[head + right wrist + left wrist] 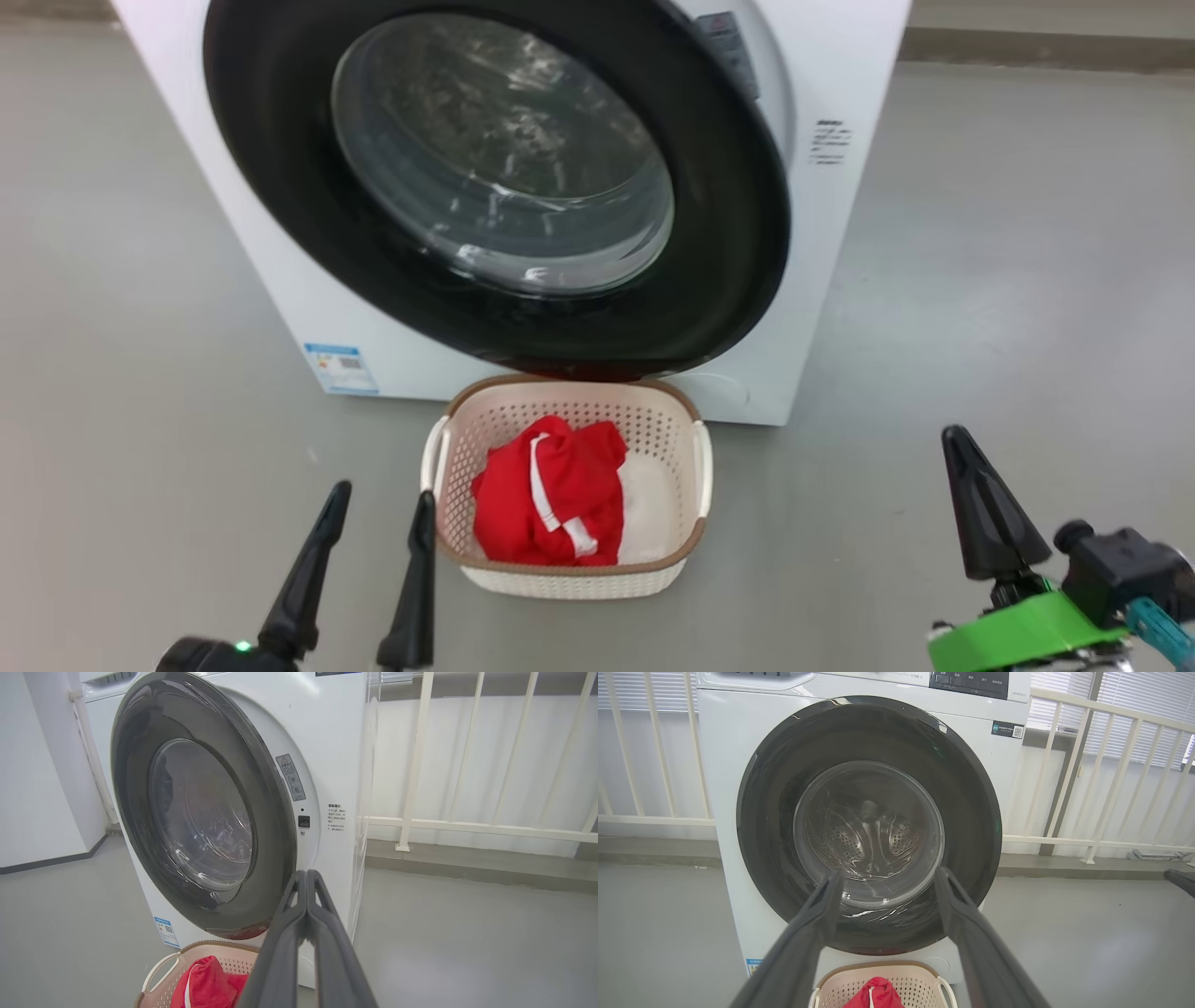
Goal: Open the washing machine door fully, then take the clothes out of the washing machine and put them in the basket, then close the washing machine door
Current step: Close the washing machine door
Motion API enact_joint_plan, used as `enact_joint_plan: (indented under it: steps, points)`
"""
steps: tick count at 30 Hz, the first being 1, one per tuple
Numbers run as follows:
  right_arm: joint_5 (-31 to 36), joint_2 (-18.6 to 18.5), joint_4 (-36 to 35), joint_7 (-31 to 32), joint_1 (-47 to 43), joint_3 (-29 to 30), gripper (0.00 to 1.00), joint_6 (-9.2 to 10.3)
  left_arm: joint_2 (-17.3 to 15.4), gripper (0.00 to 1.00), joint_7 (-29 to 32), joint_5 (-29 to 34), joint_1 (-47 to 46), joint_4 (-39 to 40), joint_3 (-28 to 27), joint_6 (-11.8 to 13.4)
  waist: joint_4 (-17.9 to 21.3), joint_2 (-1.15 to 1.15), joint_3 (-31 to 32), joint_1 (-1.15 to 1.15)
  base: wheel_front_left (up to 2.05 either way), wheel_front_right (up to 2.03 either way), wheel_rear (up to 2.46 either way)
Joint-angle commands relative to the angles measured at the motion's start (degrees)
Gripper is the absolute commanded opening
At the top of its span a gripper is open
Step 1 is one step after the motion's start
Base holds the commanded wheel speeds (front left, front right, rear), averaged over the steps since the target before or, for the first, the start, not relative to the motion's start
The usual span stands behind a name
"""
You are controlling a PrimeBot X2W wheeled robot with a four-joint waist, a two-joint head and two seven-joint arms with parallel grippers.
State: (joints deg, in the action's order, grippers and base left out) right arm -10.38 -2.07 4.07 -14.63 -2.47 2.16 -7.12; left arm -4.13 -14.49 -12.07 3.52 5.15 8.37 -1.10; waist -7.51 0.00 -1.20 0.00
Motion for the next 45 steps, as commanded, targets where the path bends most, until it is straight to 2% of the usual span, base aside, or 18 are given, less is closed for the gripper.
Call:
enact_joint_plan:
  steps: [1, 16, 28, 45]
  points:
    - [0.88, -0.81, -0.76, -0.35, 3.65, -1.97, 0.0, -0.36, 0.27, 1.0, -0.51, 0.28, -3.13, 2.08, -1.25, -0.36, -2.48, 0.0, -2.18, 0.0, 0.0, 0.0, 0.0]
    - [5.39, -0.81, 6.76, -0.16, 17.76, -5.03, 0.0, -0.36, 0.81, 1.0, -0.51, -0.21, -7.58, 3.08, 1.14, -1.51, -7.62, 0.0, -8.55, 0.0, 0.0, 0.0, 0.0]
    - [8.57, -1.25, 13.99, -0.31, 29.69, -3.36, 0.0, -0.36, 1.12, 1.0, -0.51, -0.87, -11.25, 3.13, 3.1, -2.35, -10.93, 0.0, -14.13, 0.0, 0.0, 0.0, 0.0]
    - [10.73, -2.18, 20.73, -0.36, 40.59, -0.59, 0.0, -0.36, 1.23, 1.0, -0.51, -1.27, -13.59, 2.08, 3.74, -2.92, -11.48, 0.0, -17.11, 0.0, 0.0, 0.0, 0.0]
